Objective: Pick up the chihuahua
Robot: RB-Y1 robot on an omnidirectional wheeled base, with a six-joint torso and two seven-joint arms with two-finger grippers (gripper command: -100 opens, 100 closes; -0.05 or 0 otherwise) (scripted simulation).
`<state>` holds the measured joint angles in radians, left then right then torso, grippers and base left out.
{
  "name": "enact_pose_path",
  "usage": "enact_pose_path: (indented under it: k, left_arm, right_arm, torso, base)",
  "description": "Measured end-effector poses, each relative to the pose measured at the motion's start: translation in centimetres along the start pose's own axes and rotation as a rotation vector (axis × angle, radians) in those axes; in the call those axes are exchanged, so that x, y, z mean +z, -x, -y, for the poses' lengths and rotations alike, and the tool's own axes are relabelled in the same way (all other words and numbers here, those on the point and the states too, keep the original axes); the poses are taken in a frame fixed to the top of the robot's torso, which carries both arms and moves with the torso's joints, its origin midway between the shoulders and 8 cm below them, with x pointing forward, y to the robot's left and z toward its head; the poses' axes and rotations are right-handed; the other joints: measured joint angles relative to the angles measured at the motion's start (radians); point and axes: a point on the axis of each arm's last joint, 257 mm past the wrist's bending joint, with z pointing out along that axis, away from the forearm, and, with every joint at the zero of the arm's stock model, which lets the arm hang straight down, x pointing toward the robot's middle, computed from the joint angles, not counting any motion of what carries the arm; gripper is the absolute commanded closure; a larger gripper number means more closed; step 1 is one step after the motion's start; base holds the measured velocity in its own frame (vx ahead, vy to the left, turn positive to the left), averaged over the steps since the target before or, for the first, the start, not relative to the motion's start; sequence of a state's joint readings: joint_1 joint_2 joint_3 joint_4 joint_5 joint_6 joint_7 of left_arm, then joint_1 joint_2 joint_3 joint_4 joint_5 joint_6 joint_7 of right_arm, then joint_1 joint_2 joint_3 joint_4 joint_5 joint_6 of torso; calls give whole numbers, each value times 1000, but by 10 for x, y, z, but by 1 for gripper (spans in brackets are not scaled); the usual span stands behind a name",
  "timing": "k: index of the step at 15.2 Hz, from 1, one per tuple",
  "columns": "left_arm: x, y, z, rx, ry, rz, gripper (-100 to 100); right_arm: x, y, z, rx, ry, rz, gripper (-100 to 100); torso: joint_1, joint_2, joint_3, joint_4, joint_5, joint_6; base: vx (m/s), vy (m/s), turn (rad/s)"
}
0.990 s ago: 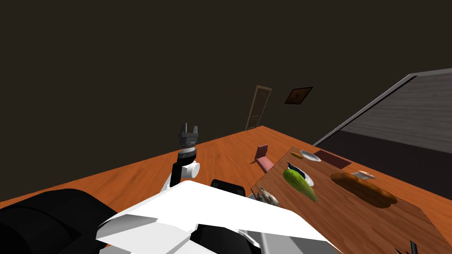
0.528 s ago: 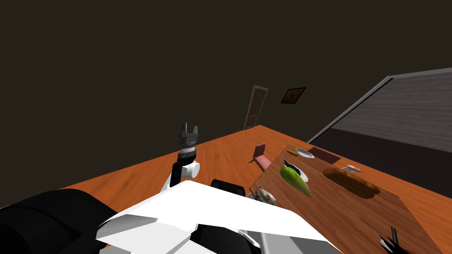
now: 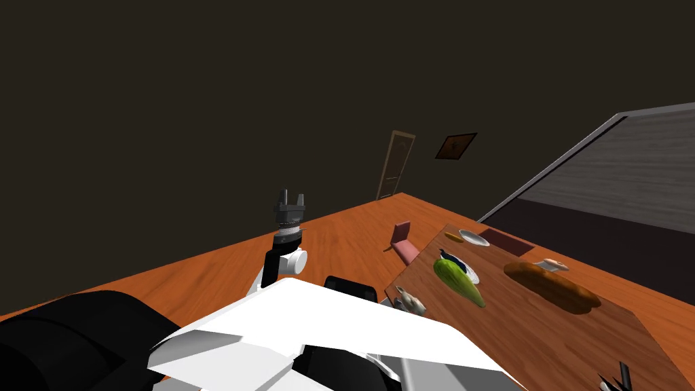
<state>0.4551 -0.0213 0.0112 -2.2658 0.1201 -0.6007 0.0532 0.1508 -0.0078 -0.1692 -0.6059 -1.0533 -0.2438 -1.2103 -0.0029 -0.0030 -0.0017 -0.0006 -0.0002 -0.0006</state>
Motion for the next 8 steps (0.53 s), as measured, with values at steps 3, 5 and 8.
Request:
enact_pose_path:
  k: [3, 5, 8]
  left_arm:
    - [0, 0, 0, 0, 0, 0, 0]
    - [0, 0, 0, 0, 0, 0, 0]
    - [0, 0, 0, 0, 0, 0, 0]
  right_arm:
    - [-1, -1, -6, 14, 12, 1, 100]
    - [-2, -3, -9, 22, 19, 0, 100]
    - [-3, -6, -16, 44, 30, -1, 100]
  torso:
    - [1, 1, 0, 0, 0, 0]
    - [1, 1, 0, 0, 0, 0]
    - [1, 1, 0, 0, 0, 0]
  base:
    - [-18, 16, 82]
    - [-14, 16, 65]
    - [-15, 16, 85]
